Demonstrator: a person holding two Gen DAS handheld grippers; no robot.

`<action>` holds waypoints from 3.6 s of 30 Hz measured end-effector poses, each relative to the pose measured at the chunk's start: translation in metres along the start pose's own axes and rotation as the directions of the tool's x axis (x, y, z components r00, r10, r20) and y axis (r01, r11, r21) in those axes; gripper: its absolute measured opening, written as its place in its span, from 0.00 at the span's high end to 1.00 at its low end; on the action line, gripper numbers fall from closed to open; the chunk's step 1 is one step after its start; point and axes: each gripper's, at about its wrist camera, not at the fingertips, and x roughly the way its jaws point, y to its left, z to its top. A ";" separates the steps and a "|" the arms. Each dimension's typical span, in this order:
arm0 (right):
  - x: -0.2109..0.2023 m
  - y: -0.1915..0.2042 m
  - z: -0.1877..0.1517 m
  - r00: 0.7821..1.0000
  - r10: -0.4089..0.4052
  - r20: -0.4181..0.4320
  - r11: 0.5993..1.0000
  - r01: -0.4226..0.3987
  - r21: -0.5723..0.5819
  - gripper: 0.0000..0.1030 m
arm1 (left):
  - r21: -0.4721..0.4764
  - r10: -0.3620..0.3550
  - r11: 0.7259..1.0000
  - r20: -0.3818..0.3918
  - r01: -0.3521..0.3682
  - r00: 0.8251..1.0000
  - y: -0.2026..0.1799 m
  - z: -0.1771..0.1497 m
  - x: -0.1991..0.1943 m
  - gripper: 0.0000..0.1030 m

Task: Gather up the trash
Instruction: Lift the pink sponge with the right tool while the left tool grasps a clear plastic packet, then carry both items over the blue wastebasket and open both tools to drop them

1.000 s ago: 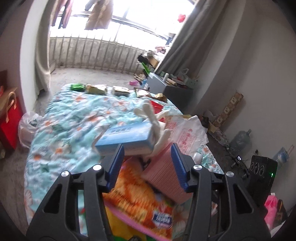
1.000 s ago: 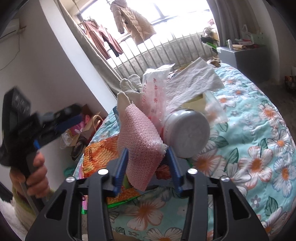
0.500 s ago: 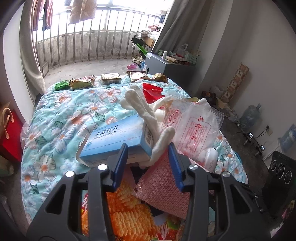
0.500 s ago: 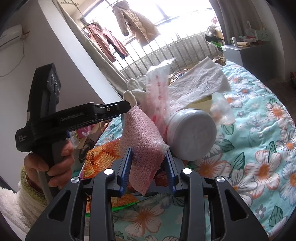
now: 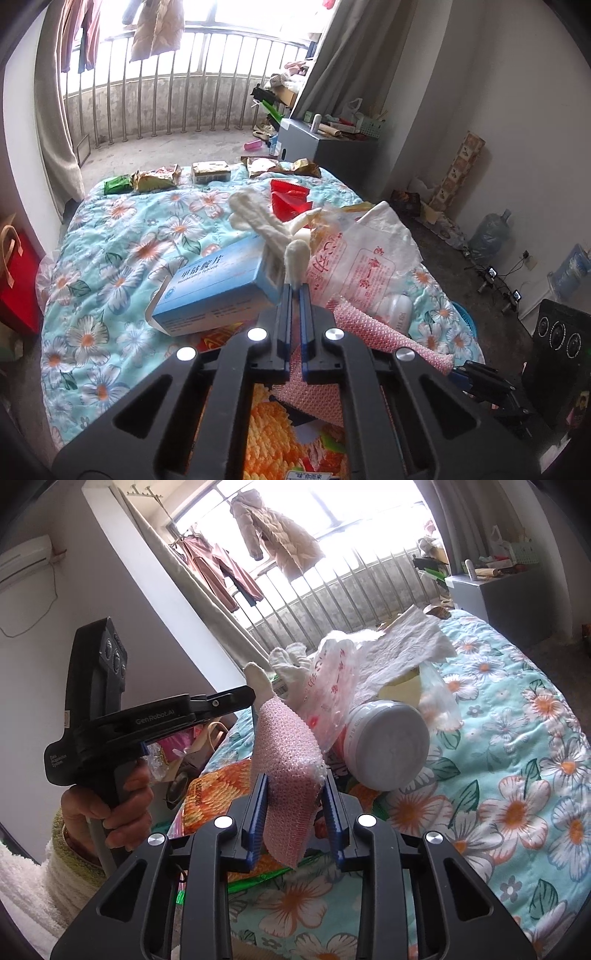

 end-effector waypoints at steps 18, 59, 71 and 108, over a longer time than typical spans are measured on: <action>-0.039 -0.023 -0.024 0.999 -0.053 -0.008 0.998 0.053 0.032 0.72 | 0.157 -0.036 0.987 0.012 0.034 0.999 -0.066 0.013 -0.004 0.32; -0.124 -0.046 -0.018 0.981 -0.084 0.175 0.993 0.068 0.100 0.72 | 0.139 0.001 0.990 0.119 -0.017 0.993 -0.102 0.018 -0.068 0.97; -0.219 -0.100 -0.011 0.871 -0.338 0.356 0.931 0.255 0.260 0.72 | 0.289 -0.232 0.938 0.114 0.191 0.966 -0.215 0.033 -0.056 0.97; -0.242 -0.527 -0.113 0.639 -0.734 -0.228 0.188 0.514 0.837 0.54 | 0.425 -0.184 0.793 -0.515 0.436 0.837 -0.559 -0.086 0.378 0.42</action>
